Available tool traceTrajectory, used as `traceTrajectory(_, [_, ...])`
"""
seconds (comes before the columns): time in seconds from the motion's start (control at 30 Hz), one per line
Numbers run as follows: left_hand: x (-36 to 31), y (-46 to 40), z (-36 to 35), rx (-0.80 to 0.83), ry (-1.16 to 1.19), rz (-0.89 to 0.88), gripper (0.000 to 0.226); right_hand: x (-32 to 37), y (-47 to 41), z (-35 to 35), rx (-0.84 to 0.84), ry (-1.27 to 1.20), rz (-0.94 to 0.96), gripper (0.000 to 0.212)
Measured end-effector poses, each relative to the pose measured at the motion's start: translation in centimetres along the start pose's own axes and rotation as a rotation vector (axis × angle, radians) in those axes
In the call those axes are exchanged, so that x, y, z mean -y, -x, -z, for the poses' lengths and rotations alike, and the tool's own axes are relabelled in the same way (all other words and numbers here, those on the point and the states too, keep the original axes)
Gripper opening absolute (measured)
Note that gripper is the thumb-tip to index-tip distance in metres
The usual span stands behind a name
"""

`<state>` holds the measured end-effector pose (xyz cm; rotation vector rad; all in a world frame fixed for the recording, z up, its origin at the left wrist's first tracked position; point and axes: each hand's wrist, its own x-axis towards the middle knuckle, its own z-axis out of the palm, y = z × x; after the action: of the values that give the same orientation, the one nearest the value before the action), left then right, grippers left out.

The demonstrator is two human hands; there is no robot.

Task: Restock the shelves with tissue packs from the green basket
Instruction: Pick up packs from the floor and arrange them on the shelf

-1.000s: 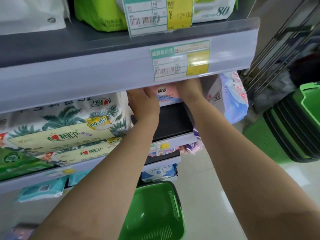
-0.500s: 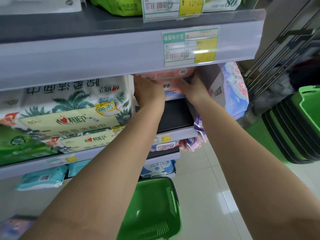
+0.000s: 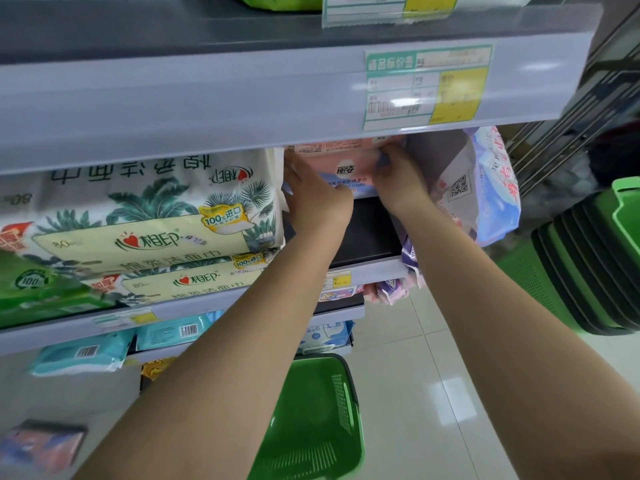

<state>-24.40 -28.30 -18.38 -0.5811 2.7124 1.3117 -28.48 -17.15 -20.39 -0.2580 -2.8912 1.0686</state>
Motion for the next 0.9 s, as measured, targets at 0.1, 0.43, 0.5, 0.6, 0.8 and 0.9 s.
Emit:
traceTrajectory(0.1, [0.1,0.2,0.0,0.025,-0.006,0.017,0.089,0.7,0.7,0.3,0.077,-0.066,-0.042,0.032])
traceTrajectory(0.43, [0.2,4.2,1.3,0.062,0.001,-0.121,0.077,4.2,6.1,0.7,0.091,-0.311,-0.024,0.040])
traceTrajectory(0.5, [0.6,5.6,2.1,0.108,0.003,-0.184,0.076,4.6,8.1,1.0,0.073,-0.327,-0.028,0.041])
traceTrajectory(0.6, [2.1,8.8,3.5,0.181,0.052,-0.293,0.073,4.8,12.8,1.0,0.064,-0.459,0.002,0.050])
traceTrajectory(0.8, [9.0,17.0,8.5,0.281,0.060,-0.347,0.071,5.9,22.7,0.2,0.126,-0.268,0.229,0.051])
traceTrajectory(0.9, [12.1,18.8,11.0,0.233,-0.043,-0.327,0.067,7.2,26.0,-1.7,0.200,-0.222,0.299,0.048])
